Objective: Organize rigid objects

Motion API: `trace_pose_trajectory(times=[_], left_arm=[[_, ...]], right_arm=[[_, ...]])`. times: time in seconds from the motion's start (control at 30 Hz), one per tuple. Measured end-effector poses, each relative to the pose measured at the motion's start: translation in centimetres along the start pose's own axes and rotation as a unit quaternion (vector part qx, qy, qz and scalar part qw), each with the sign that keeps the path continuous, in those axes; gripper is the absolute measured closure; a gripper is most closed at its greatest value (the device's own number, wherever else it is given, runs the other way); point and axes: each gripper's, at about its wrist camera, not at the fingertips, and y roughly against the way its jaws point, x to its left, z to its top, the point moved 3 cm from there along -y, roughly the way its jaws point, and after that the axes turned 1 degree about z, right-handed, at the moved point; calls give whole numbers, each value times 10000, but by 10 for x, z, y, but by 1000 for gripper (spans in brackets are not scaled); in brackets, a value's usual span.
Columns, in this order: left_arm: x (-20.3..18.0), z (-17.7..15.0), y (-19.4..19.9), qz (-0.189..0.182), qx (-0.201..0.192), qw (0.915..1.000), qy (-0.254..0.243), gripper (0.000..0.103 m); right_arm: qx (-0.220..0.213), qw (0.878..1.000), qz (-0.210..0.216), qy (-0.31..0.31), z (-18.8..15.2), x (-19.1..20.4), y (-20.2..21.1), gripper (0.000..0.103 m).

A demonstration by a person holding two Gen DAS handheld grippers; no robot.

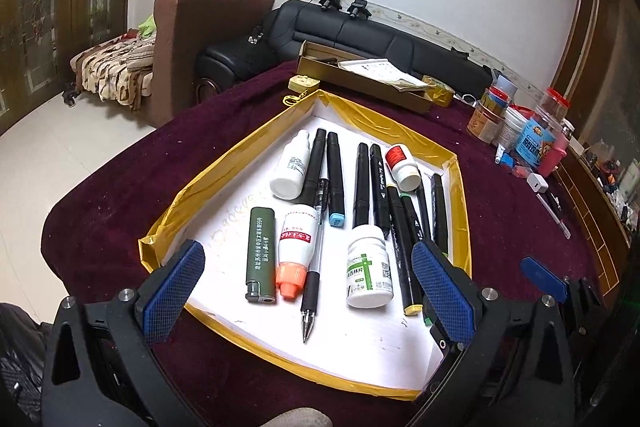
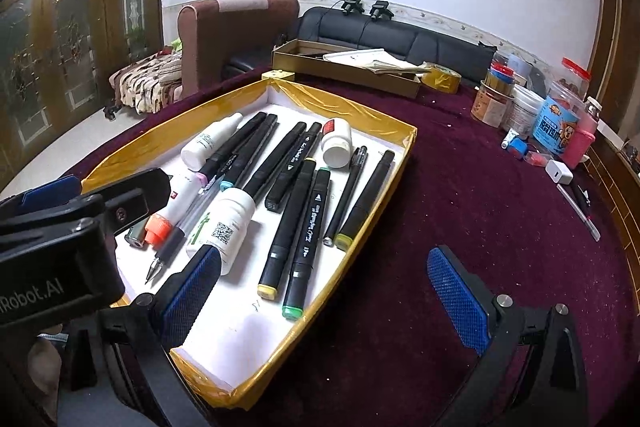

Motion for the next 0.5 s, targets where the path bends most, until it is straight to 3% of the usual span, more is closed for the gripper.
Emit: trace_pose_trajectory(times=[0.5], left_arm=[[3,6,-3,155,19,9999,8,0]], right_arm=[[-12,9999,113,-41,3,0,0,1]])
